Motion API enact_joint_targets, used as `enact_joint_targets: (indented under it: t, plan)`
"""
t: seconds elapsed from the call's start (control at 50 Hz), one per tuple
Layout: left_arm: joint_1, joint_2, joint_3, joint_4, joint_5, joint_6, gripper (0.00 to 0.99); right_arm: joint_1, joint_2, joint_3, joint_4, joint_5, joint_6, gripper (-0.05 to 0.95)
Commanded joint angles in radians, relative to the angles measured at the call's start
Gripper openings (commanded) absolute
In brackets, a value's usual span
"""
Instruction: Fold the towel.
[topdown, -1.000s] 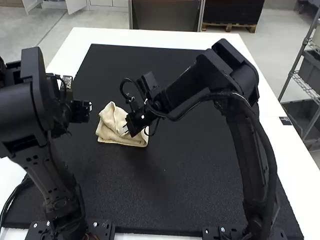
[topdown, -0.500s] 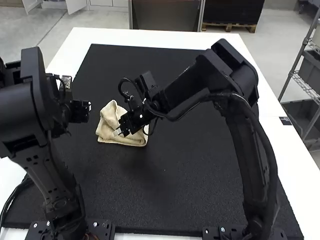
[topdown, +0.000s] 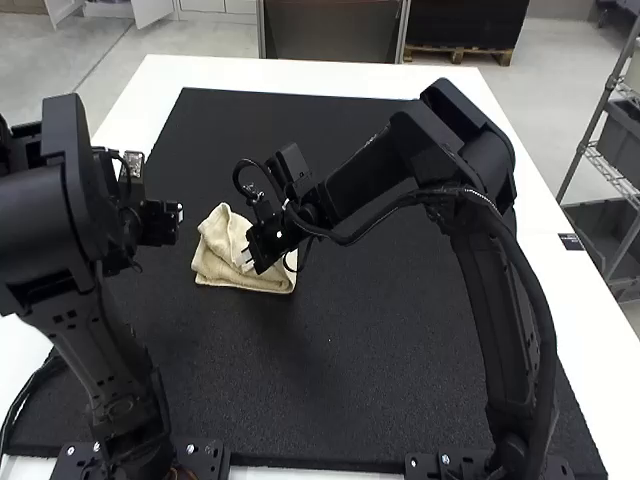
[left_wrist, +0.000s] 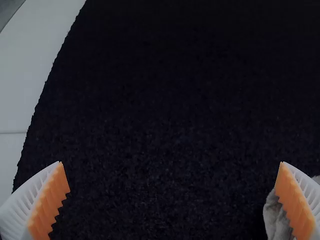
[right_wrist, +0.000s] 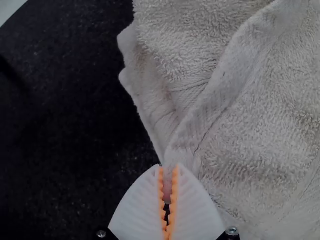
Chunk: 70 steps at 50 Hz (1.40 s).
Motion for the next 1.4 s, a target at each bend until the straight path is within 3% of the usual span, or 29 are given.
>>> enact_joint_targets:
  t: [0.0,0.48,1.38]
  plan:
    - [0.009,0.004,-0.012,0.006,0.015,-0.006,0.969,0.008,0.011,0.038,0.004,0.009,-0.005,-0.02]
    - [0.058,0.004,-0.017,0.009,0.024,-0.004,0.967,0.011,0.006,0.098,-0.016,0.004,0.001,-0.02]
    - [0.06,0.004,-0.025,0.01,0.044,-0.003,0.967,0.079,0.072,0.212,-0.035,-0.019,0.035,-0.02]
